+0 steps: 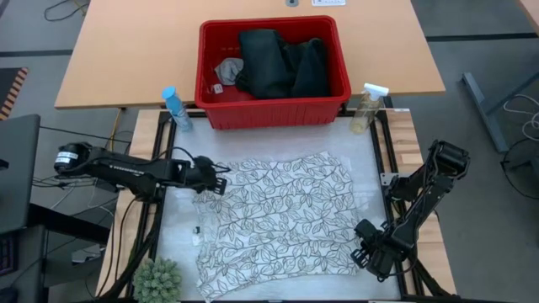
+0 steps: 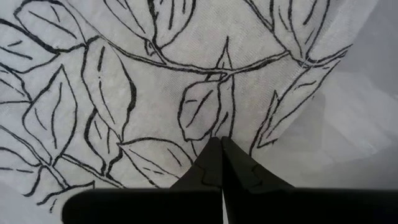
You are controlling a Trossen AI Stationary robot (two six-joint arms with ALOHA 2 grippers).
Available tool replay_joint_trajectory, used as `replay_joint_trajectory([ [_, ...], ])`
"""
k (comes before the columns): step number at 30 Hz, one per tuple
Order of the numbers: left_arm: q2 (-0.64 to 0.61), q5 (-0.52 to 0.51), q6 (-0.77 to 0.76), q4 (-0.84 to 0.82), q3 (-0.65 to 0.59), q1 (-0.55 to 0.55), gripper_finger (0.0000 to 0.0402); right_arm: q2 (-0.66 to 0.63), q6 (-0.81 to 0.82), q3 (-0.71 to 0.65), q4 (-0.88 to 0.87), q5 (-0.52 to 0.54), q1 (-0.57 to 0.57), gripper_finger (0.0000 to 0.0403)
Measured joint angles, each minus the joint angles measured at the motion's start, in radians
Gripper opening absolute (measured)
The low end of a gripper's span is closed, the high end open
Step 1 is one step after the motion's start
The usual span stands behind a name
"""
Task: Fold laundry
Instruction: Fold the white-patterned shirt
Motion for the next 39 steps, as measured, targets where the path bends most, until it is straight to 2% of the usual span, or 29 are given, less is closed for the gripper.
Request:
replay_joint_trajectory([
  [4, 0.000, 0.002, 0.035, -0.066, 0.000, 0.023, 0.0000, 0.000, 0.011, 0.000, 0.000, 0.000, 0.000, 0.0020],
  [16, 0.001, 0.005, 0.134, -0.062, 0.000, 0.089, 0.0000, 0.000, 0.034, 0.000, -0.005, 0.001, 0.000, 0.0020],
  [22, 0.074, 0.053, 0.189, -0.029, -0.005, 0.101, 0.0000, 0.000, 0.050, 0.001, -0.015, 0.001, 0.000, 0.0020],
  [27, 0.135, 0.053, 0.221, -0.026, -0.004, 0.113, 0.0000, 0.000, 0.076, 0.001, -0.016, 0.001, -0.005, 0.0020],
  [39, 0.148, 0.034, 0.416, -0.033, -0.003, 0.298, 0.0000, 0.000, 0.078, 0.000, 0.001, 0.000, -0.037, 0.0020],
])
